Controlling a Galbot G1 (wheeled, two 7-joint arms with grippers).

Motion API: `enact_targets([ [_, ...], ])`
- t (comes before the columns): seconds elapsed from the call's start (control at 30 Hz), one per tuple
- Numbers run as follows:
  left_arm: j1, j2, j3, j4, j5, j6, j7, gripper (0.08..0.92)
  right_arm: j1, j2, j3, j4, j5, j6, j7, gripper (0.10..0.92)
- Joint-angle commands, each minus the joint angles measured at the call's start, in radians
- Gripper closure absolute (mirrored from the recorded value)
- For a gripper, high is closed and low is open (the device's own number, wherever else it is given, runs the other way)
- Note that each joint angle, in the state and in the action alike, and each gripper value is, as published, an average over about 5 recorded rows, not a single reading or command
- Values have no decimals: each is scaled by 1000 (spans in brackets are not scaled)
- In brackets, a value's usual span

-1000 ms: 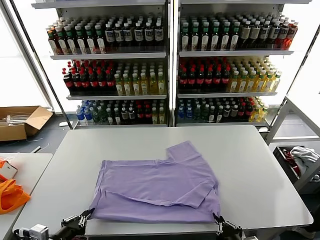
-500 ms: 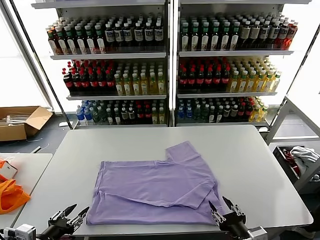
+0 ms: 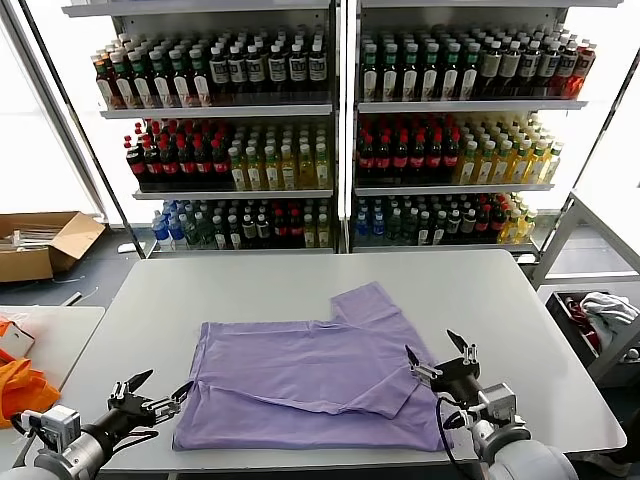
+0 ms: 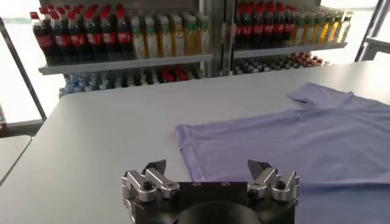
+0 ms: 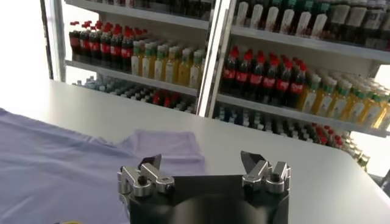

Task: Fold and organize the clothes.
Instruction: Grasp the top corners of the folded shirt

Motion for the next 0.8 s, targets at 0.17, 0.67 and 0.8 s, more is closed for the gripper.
enact_targets([
  [0.17,-375,100,237,249,-41,-4,13,177,443,115,-102,-389,-225,-50,-155,203],
  [0.67,-551,77,363,401,-43,-1,3,177,575,299,-55,-703,-178,-50,-131,203],
  [0.8,-585,69,384,439,-44,0,-5,177,590,324,-48,-766,-153,-50,-118,203],
])
